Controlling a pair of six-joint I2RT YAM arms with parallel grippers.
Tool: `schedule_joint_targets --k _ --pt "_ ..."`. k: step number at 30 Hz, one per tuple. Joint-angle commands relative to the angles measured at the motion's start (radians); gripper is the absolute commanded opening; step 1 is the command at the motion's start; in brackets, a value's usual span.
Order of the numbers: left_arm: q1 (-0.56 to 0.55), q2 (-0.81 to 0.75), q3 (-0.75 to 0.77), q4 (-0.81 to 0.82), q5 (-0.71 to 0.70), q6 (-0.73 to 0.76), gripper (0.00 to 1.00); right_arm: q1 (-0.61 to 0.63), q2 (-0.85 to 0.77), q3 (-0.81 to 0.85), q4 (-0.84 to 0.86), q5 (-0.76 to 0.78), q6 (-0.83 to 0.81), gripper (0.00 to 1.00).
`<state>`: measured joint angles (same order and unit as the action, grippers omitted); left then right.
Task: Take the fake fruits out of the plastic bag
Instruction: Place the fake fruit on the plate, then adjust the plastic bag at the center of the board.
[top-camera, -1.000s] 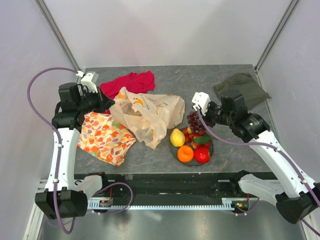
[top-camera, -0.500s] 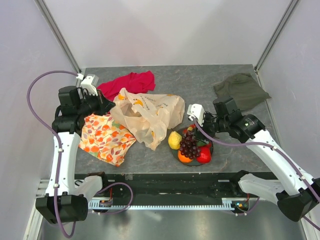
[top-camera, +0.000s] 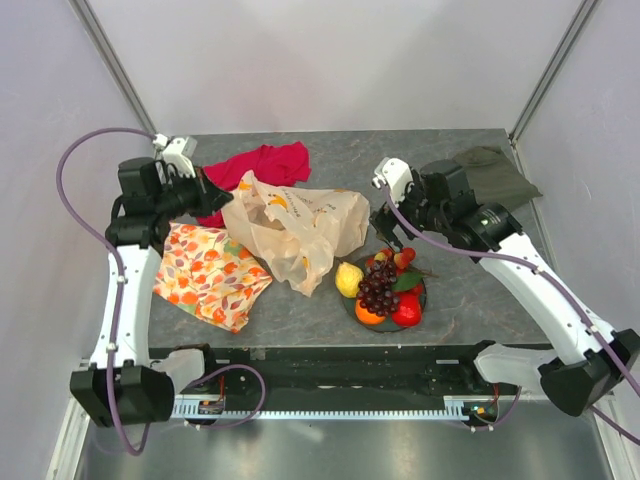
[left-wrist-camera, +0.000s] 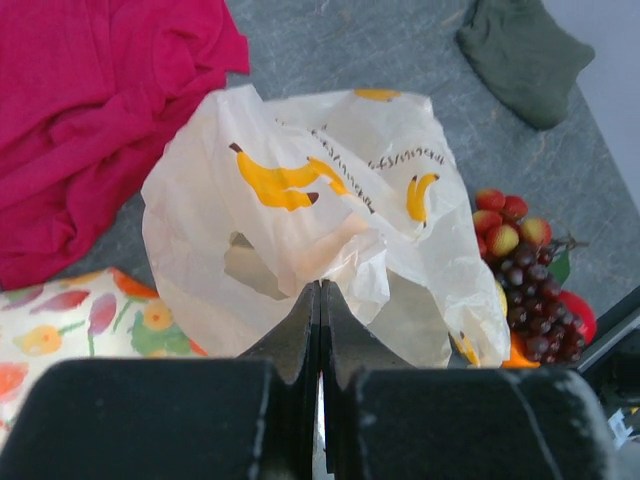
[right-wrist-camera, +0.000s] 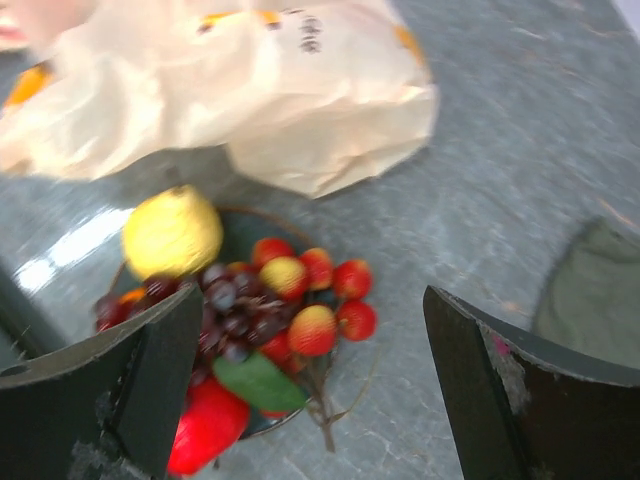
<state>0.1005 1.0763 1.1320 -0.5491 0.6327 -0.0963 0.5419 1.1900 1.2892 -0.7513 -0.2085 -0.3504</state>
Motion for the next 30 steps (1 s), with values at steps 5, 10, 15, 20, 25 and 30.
schedule_joint_targets --k 5,10,15,20,25,30 --pt "0.001 0.305 0.308 0.239 0.148 -0.284 0.02 -0.054 0.097 0.088 0.141 0.271 0.085 0.98" --pt "-0.05 0.494 0.494 0.328 0.182 -0.401 0.02 -0.131 0.143 0.119 0.144 0.398 0.12 0.98" --pt "-0.188 0.696 0.819 0.354 0.179 -0.327 0.02 -0.204 0.192 0.148 0.144 0.422 0.125 0.98" --pt "-0.278 0.836 1.079 0.38 0.159 -0.275 0.01 -0.252 0.218 0.15 0.144 0.445 0.148 0.98" --pt "-0.346 0.889 1.21 0.457 0.136 -0.234 0.01 -0.301 0.232 0.154 0.144 0.425 0.165 0.98" --pt "-0.361 0.876 1.194 0.434 0.104 -0.197 0.2 -0.316 0.238 0.145 0.155 0.382 0.177 0.98"
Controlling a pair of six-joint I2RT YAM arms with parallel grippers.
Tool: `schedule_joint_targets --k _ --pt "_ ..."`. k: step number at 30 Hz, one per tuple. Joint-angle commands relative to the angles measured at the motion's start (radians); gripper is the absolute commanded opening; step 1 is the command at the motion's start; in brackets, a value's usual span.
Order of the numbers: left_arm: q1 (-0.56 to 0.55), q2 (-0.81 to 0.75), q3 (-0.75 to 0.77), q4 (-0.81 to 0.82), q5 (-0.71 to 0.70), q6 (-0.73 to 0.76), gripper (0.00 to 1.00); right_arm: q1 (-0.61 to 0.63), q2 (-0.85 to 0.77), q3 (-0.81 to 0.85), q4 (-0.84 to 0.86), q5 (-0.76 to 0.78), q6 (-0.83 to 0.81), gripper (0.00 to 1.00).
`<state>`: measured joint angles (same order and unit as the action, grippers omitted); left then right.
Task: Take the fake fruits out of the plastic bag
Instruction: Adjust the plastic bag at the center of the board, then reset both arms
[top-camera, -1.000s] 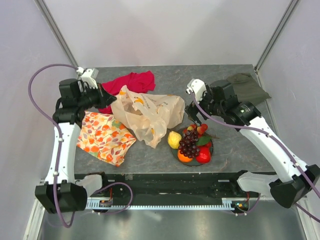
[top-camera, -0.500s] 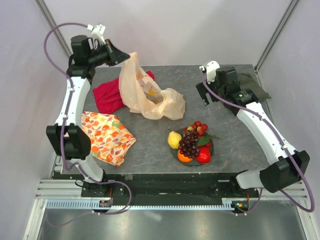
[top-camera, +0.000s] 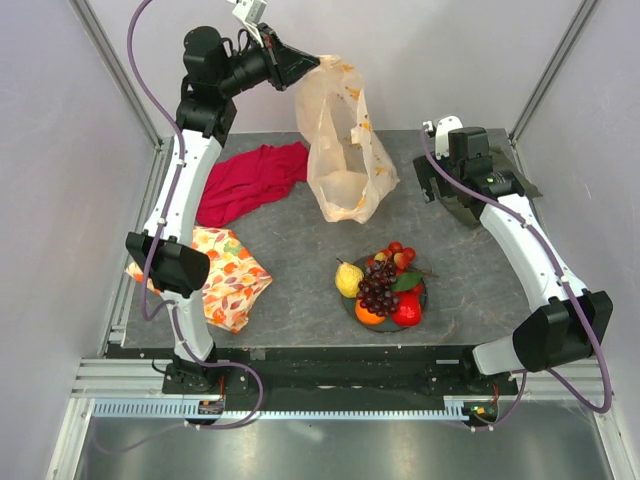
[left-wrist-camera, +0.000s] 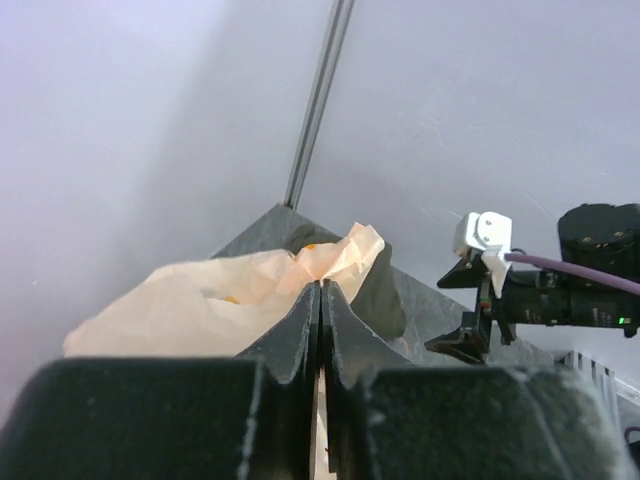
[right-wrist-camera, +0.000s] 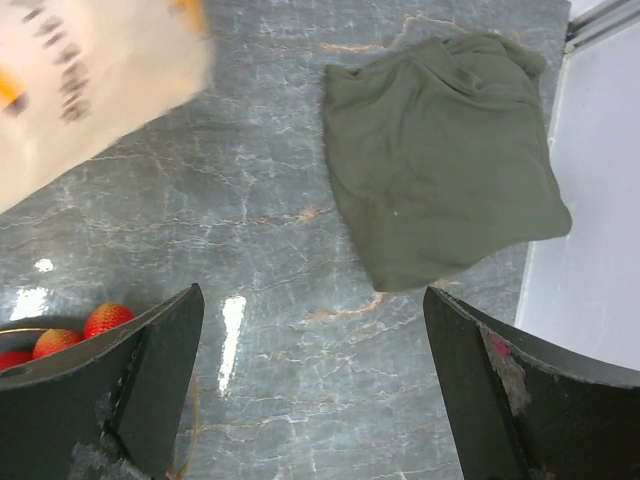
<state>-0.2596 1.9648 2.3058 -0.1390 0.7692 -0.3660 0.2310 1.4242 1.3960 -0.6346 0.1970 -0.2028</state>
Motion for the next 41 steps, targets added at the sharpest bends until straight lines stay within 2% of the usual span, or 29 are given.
schedule_joint_targets --k 1,3,5,6,10,12,15,18,20,24,28,29,32,35,41 --pt "0.0 -0.015 -0.002 -0.008 -0.05 0.088 0.44 -0.007 0.005 0.037 0.039 -0.031 0.029 0.98" --pt "0.006 -0.029 -0.02 -0.043 -0.111 0.119 0.62 -0.006 0.005 0.031 0.039 -0.041 0.028 0.98" --pt "0.016 -0.046 -0.042 -0.076 -0.157 0.124 0.91 -0.007 0.001 0.029 0.038 -0.047 0.029 0.98" --pt "0.028 -0.055 -0.048 -0.082 -0.166 0.13 0.96 -0.006 -0.001 0.029 0.039 -0.044 0.029 0.98" --pt "0.056 -0.128 -0.1 -0.116 -0.206 0.176 0.98 -0.007 -0.01 0.028 0.047 -0.019 0.049 0.98" --pt "0.057 -0.202 -0.14 -0.149 -0.225 0.246 0.98 -0.007 -0.013 0.024 0.05 -0.002 0.059 0.98" --pt "0.06 -0.33 -0.276 -0.188 -0.263 0.347 0.98 -0.007 -0.03 0.009 0.067 0.036 0.101 0.98" --pt "0.06 -0.472 -0.516 -0.197 -0.315 0.449 0.99 -0.005 -0.065 -0.014 0.078 0.045 0.138 0.98" --pt "0.063 -0.538 -0.597 -0.212 -0.356 0.51 0.99 -0.006 -0.077 -0.028 0.075 0.051 0.167 0.98" --pt "0.069 -0.681 -0.813 -0.249 -0.439 0.561 0.99 -0.006 -0.119 -0.058 0.073 0.064 0.18 0.98" --pt "0.097 -0.776 -0.95 -0.272 -0.511 0.491 0.99 -0.005 -0.128 -0.081 0.067 0.079 0.189 0.98" --pt "0.129 -0.802 -0.976 -0.275 -0.551 0.381 0.99 -0.007 -0.13 -0.09 0.065 0.078 0.19 0.98" --pt "0.175 -0.817 -1.086 -0.313 -0.588 0.172 0.99 -0.007 -0.127 -0.104 0.069 0.064 0.192 0.98" --pt "0.177 -0.804 -1.172 -0.313 -0.528 0.161 0.99 -0.007 -0.117 -0.107 0.078 0.055 0.2 0.98" --pt "0.177 -0.781 -1.278 -0.274 -0.551 0.139 0.99 -0.007 -0.111 -0.109 0.085 0.015 0.203 0.98"
